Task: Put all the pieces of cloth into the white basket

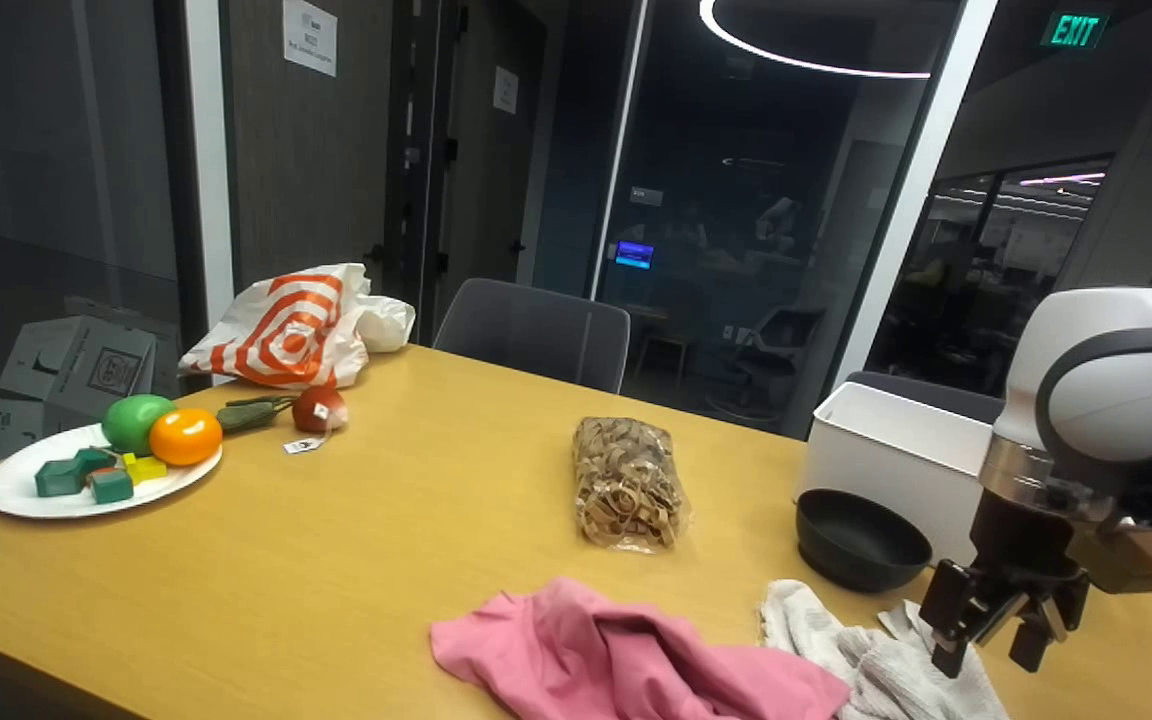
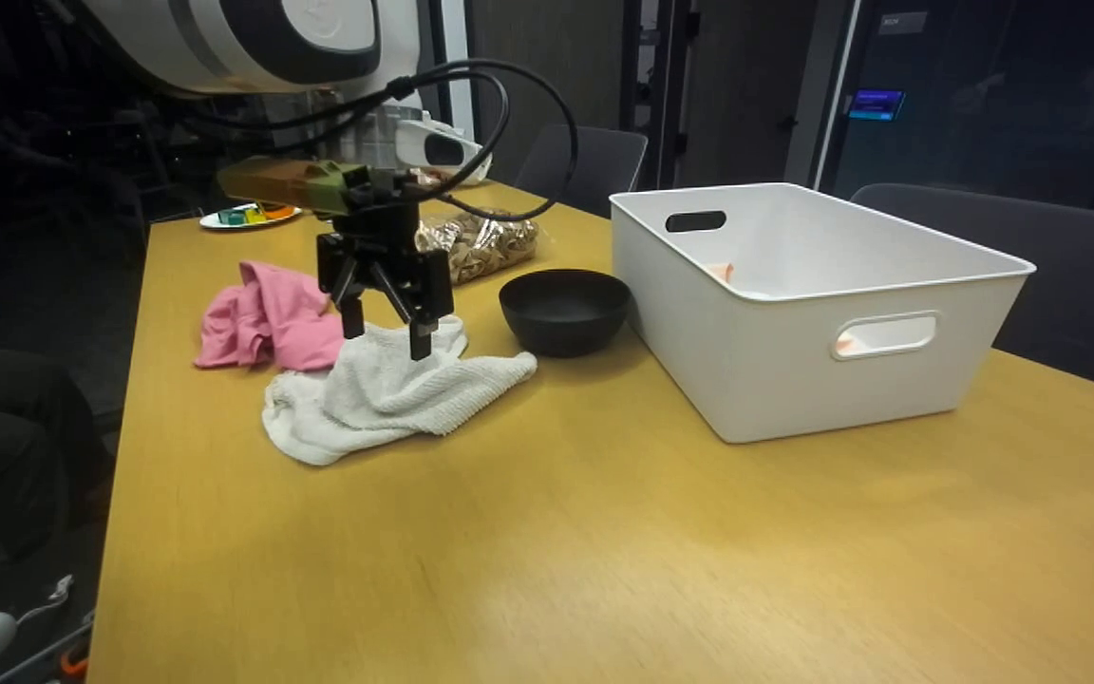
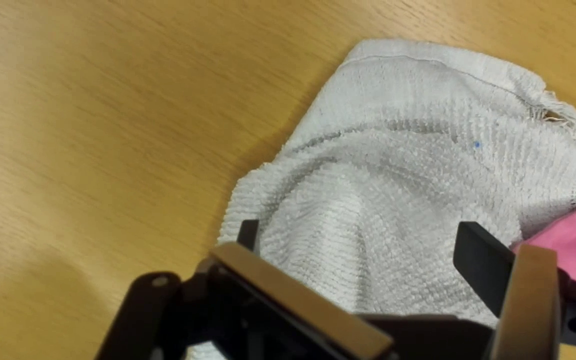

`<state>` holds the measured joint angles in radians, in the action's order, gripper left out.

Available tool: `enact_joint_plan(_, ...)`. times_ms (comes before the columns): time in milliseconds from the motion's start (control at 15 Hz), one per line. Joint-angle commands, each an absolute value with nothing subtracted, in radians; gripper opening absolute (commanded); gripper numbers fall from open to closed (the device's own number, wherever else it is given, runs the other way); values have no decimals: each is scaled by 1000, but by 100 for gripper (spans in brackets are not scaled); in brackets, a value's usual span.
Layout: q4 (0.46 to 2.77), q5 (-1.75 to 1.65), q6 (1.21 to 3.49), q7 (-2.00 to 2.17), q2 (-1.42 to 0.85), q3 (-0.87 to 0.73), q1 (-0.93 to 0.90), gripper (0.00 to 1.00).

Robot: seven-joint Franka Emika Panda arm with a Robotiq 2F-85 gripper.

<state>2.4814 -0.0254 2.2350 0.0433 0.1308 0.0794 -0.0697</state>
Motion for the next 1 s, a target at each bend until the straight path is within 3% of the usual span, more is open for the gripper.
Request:
enact_joint_plan(0, 2471, 47, 2278, 10, 61, 76, -81, 100)
enact_joint_plan(467, 2464, 77, 2355, -16, -80, 81, -76, 98)
enact_joint_plan(533, 2462, 82, 2357, -24, -89, 81, -75, 74)
enact_joint_plan(667, 2452, 88, 2350, -28, -94, 82, -73, 71)
enact_joint_plan(933, 2441, 96, 2342, -21, -82, 79, -71, 38)
